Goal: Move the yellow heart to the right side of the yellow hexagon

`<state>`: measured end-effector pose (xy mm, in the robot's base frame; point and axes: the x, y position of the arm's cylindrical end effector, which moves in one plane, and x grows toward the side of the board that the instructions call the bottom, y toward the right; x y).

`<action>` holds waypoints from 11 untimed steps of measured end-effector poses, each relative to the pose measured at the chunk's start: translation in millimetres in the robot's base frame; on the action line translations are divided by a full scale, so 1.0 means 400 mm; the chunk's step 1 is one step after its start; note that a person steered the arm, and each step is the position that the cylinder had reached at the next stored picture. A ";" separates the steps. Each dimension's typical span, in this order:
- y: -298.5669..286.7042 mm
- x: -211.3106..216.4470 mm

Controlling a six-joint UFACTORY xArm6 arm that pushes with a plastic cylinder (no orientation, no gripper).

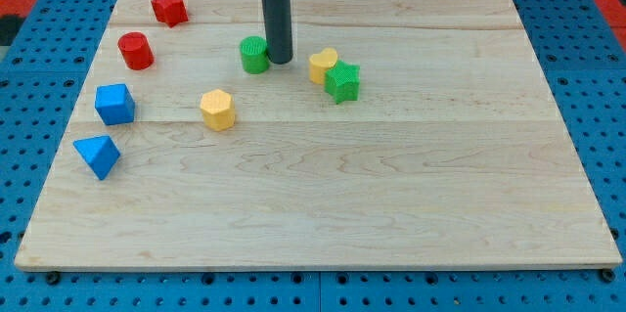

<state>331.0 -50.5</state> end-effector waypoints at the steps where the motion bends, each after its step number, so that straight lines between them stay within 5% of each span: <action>1: -0.048 -0.006; 4: 0.187 -0.007; 7: 0.217 0.196; 11: 0.042 0.232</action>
